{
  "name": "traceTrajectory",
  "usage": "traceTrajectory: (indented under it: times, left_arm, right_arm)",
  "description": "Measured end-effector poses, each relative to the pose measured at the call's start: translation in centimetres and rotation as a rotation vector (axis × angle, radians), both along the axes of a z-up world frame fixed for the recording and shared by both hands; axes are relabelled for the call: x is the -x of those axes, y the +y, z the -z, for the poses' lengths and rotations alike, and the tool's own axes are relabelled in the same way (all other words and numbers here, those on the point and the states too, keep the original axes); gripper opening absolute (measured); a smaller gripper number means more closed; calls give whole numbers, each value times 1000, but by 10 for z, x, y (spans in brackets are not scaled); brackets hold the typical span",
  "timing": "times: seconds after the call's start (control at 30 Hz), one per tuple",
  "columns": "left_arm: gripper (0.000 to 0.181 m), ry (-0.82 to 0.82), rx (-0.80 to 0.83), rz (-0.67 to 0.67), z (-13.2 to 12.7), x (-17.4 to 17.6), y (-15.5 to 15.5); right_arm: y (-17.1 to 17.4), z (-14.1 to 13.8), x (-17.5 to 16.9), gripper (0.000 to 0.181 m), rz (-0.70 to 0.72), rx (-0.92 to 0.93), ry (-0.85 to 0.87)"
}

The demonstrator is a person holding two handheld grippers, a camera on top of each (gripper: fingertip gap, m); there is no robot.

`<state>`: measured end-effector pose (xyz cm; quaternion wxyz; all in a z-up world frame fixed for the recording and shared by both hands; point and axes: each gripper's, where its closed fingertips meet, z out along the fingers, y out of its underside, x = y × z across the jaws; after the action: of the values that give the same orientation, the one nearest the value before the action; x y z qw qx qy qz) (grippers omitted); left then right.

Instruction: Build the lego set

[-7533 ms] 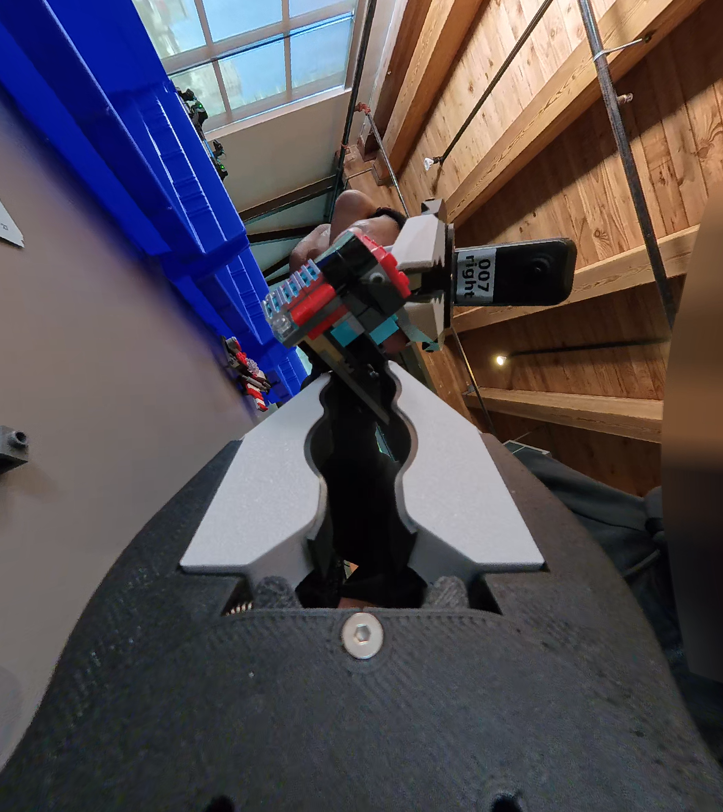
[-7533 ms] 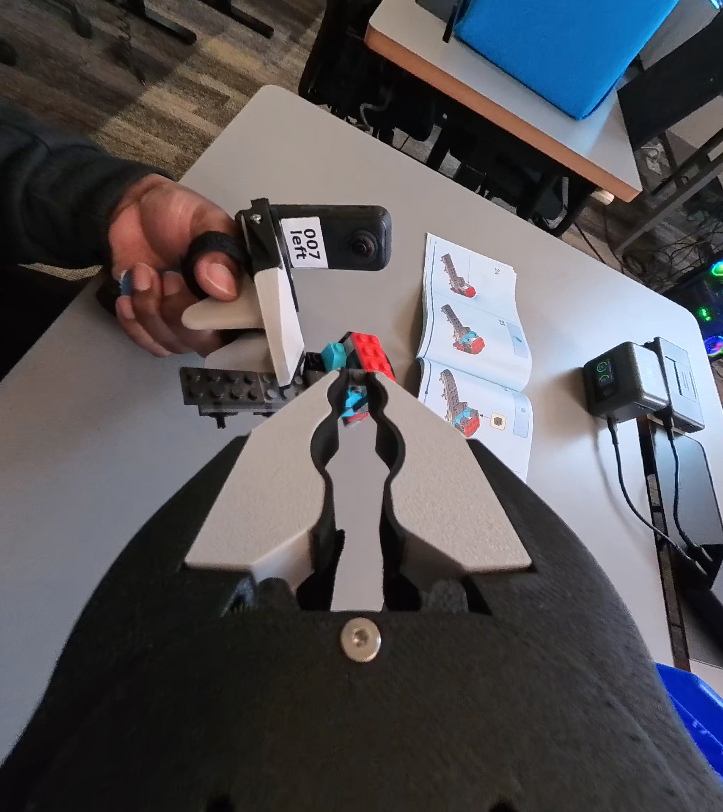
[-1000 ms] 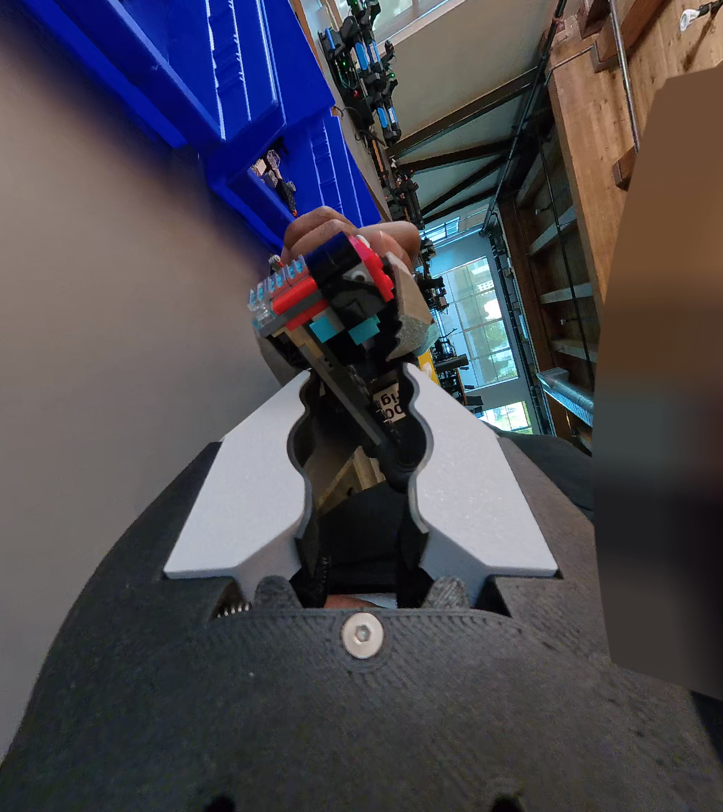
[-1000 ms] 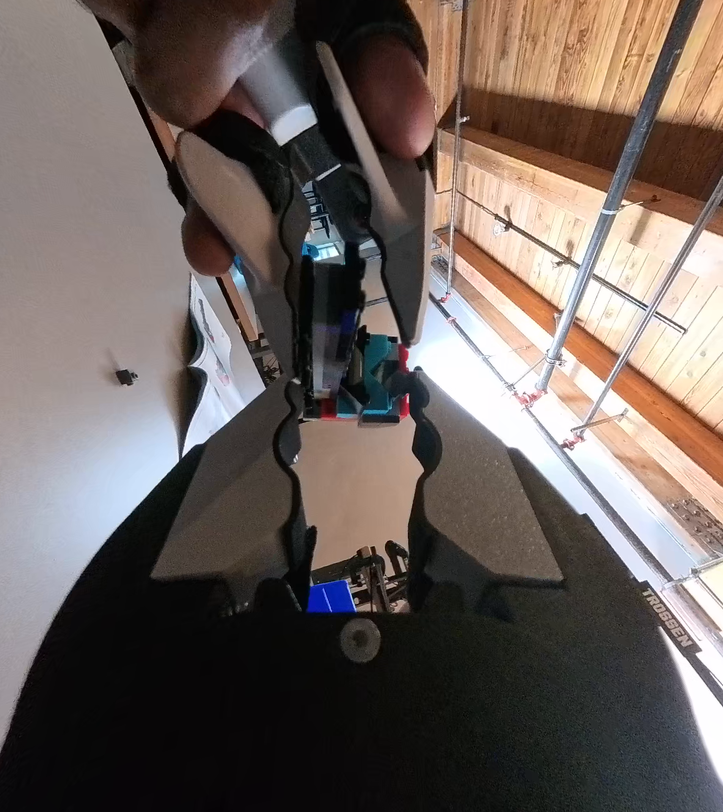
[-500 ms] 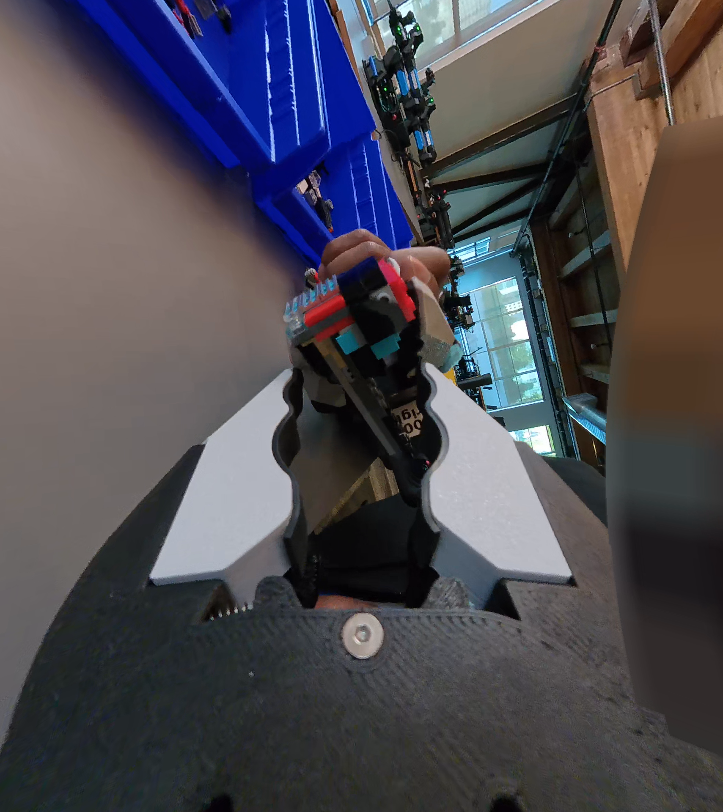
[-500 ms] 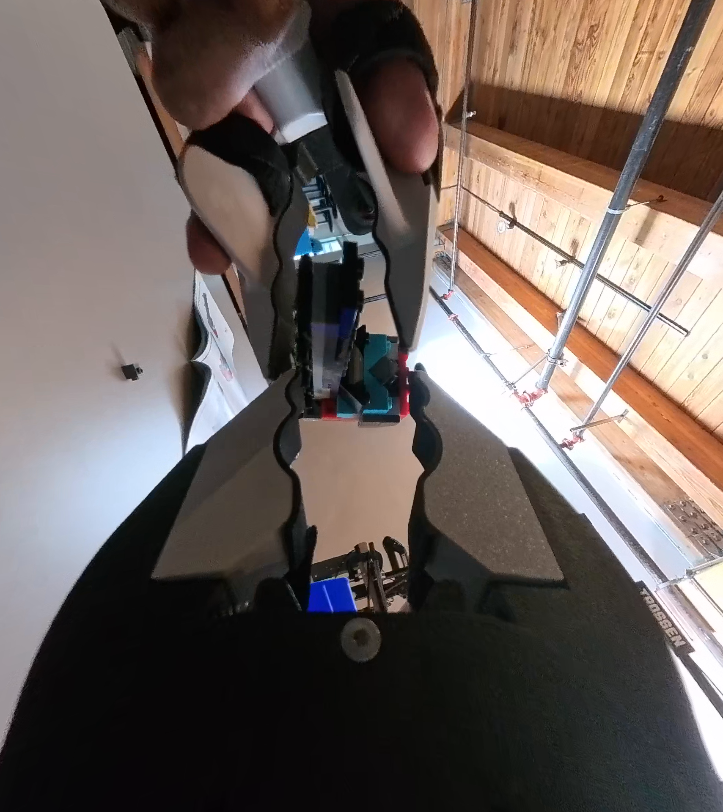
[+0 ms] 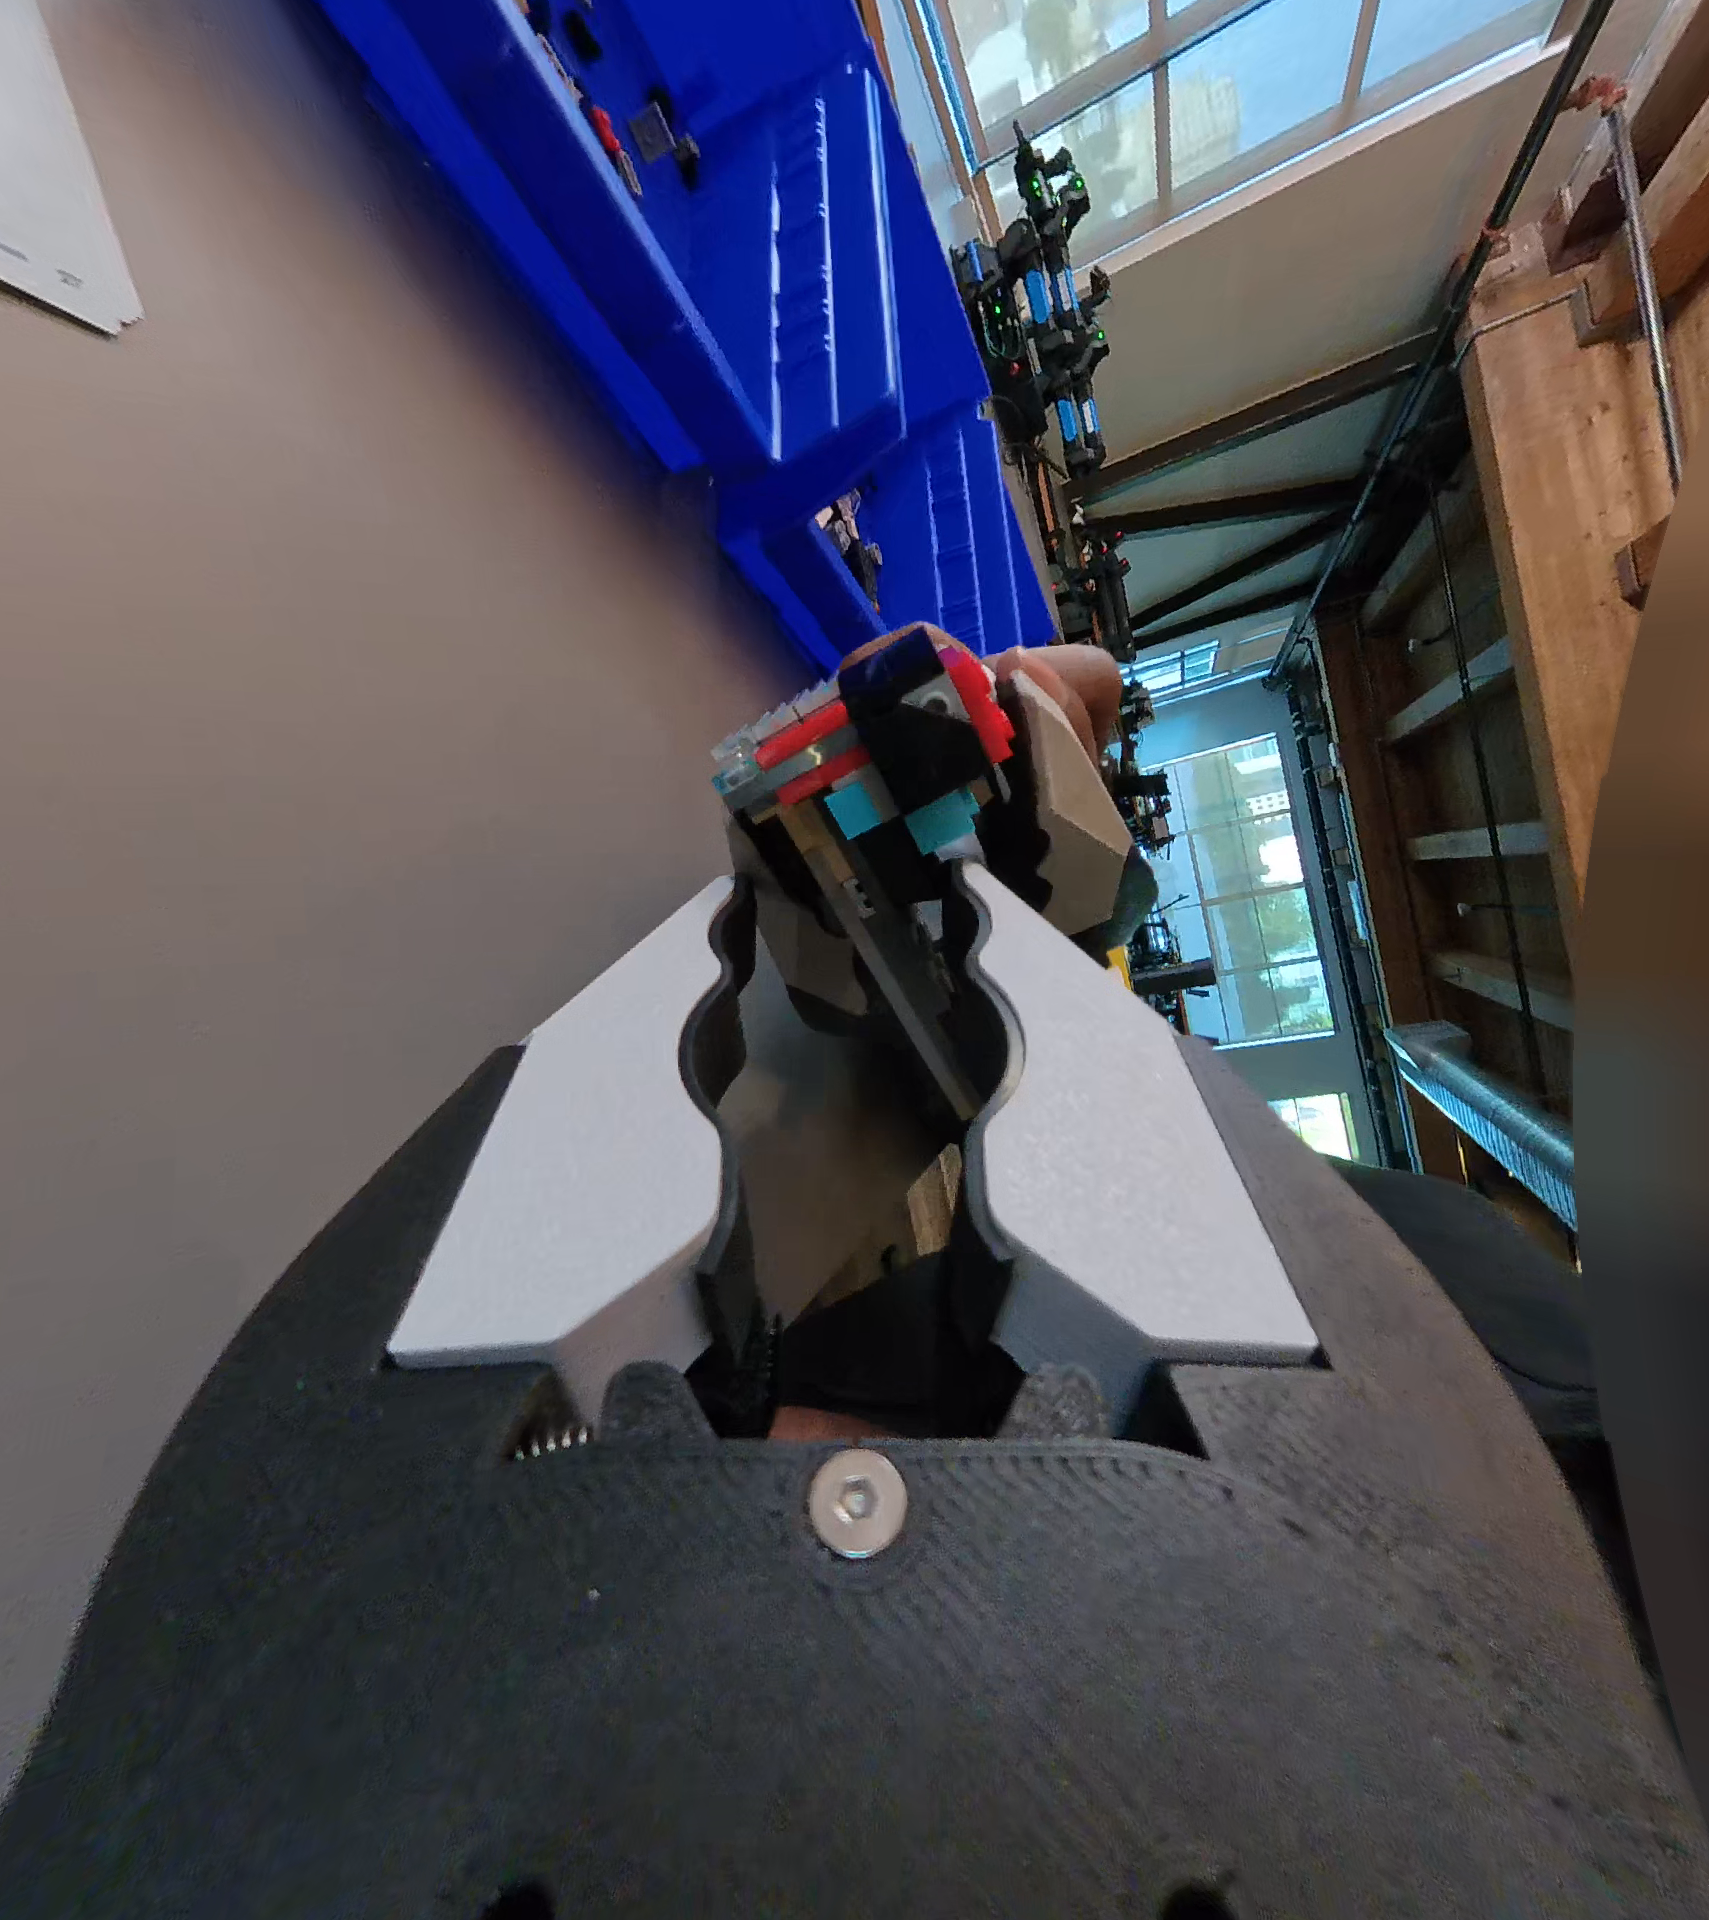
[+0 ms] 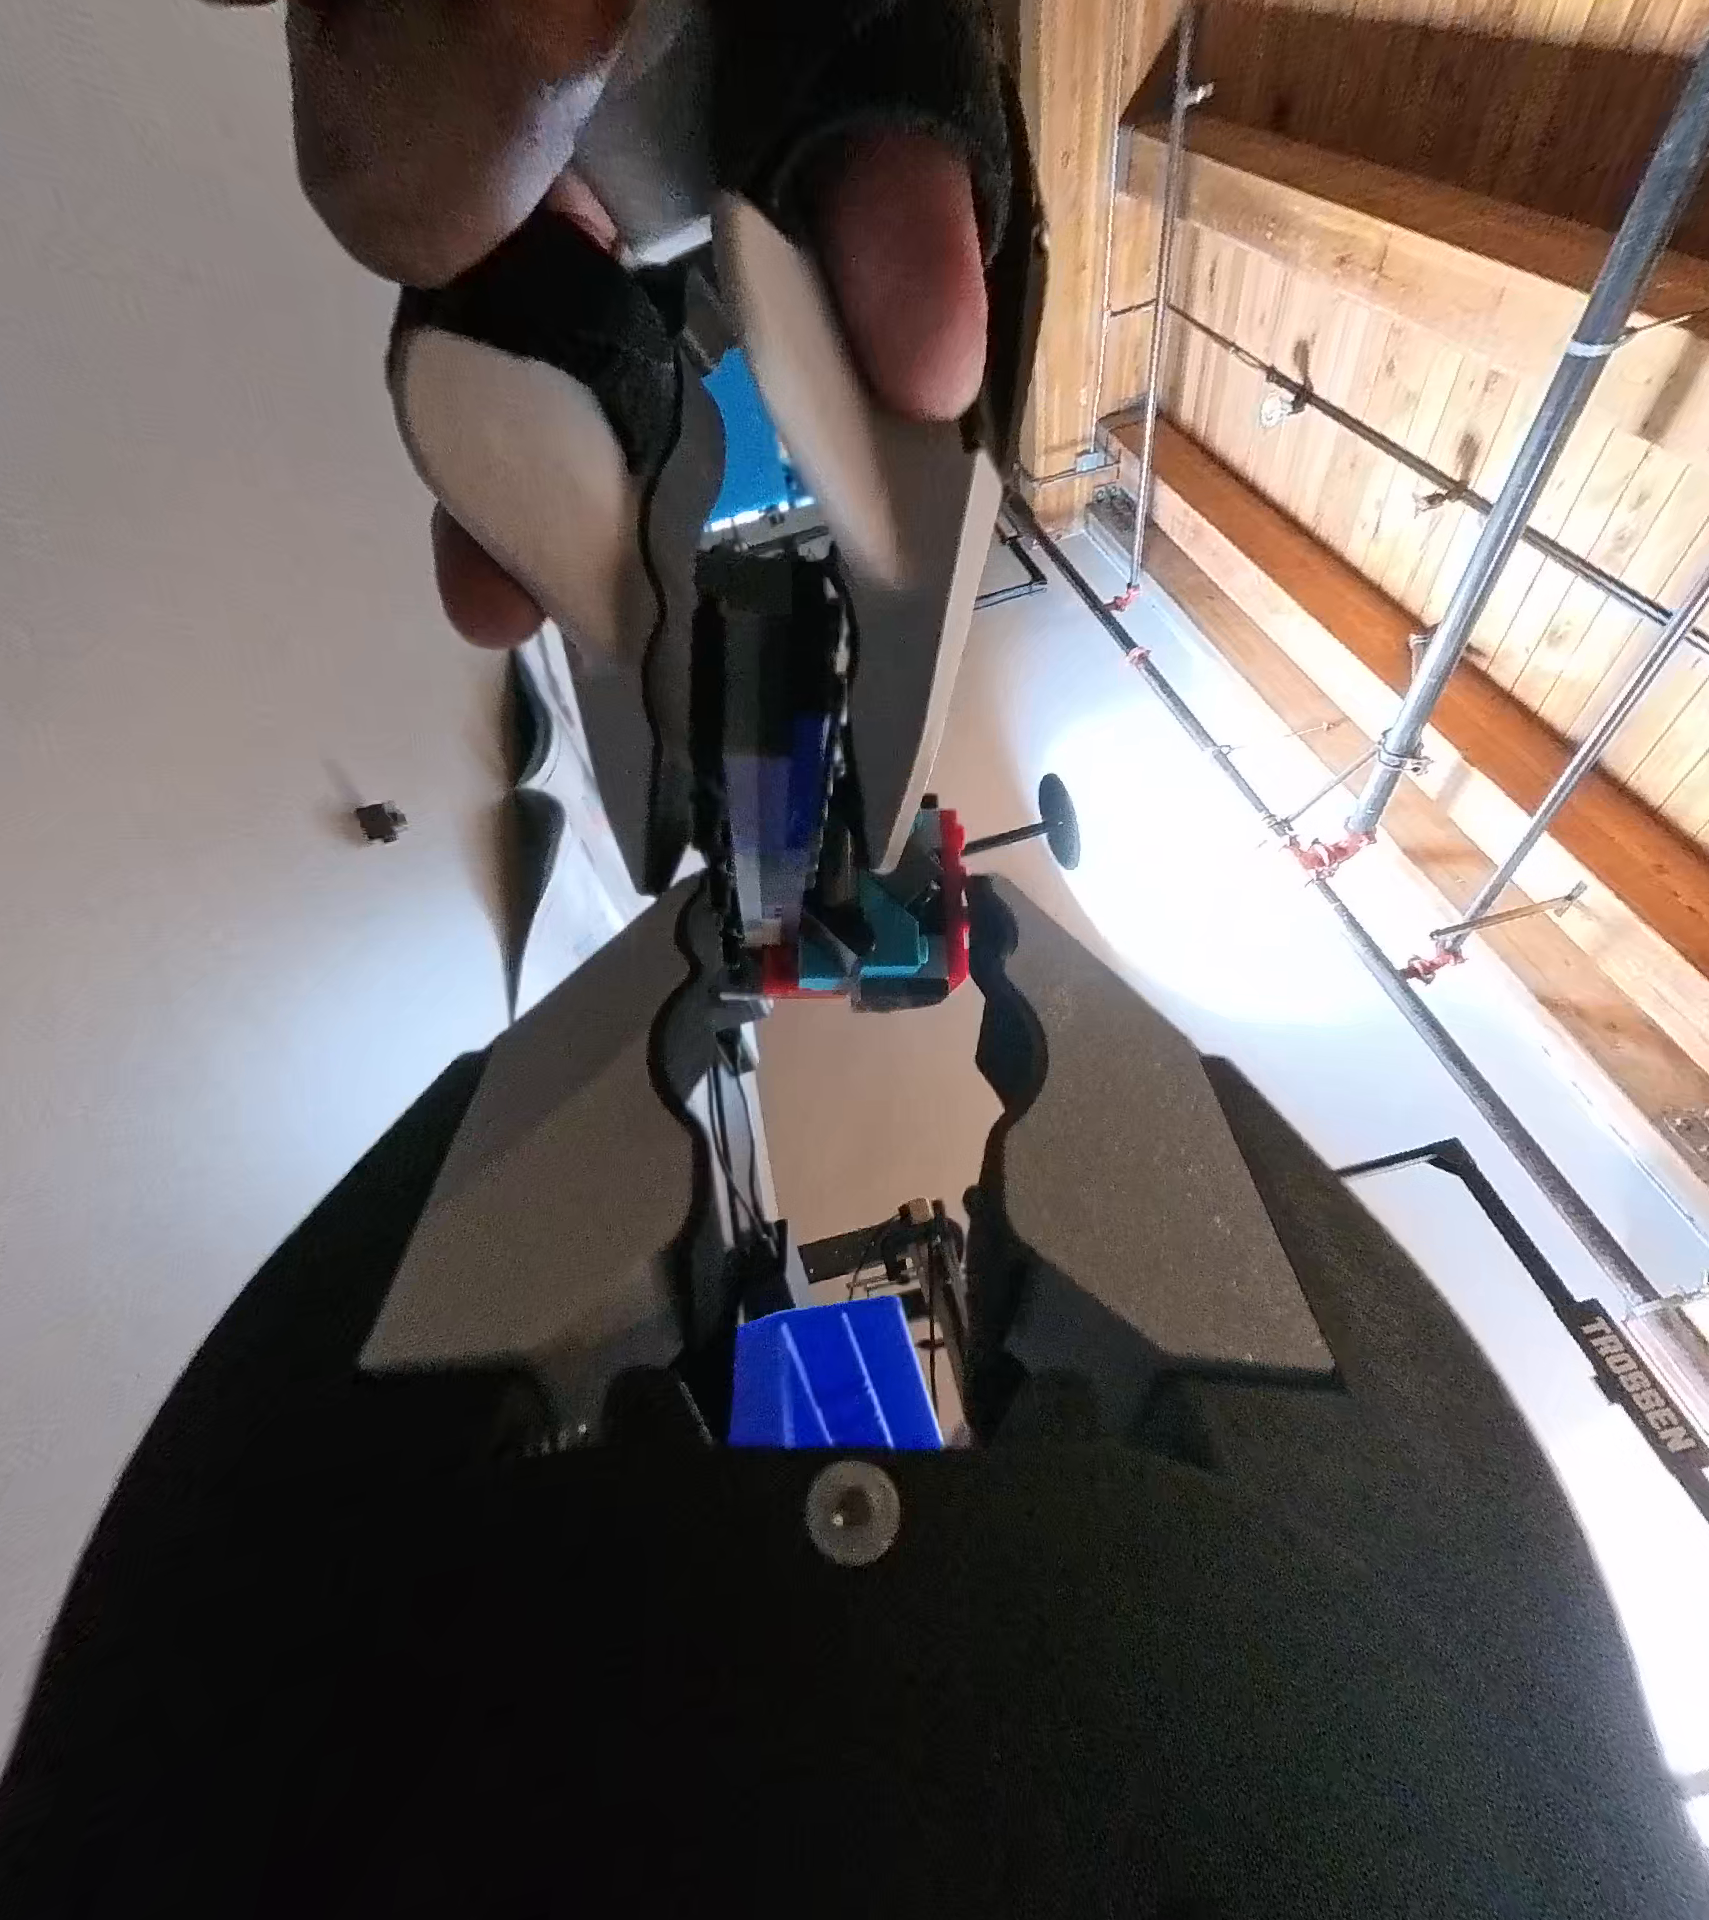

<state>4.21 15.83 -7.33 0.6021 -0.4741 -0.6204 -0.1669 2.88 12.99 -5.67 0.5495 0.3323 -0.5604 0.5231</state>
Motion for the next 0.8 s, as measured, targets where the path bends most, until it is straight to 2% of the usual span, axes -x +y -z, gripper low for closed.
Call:
traceTrajectory:
  times: [0.17, 0.27, 0.57, 0.8]
  left_arm:
    - [33, -15, -30, -39, 14, 6, -5]
    - [25, -15, -58, -53, 19, 8, -9]
    - [25, -29, -64, -47, 30, 11, -12]
    - [23, -35, -75, -95, 36, 15, -24]
  right_arm:
    - [-4, 14, 5, 49, 29, -35, 23]
    - [-5, 21, 8, 49, 42, -54, 55]
    - [-8, 33, 11, 51, 41, -96, 17]
    - [-5, 39, 13, 54, 22, -130, -7]
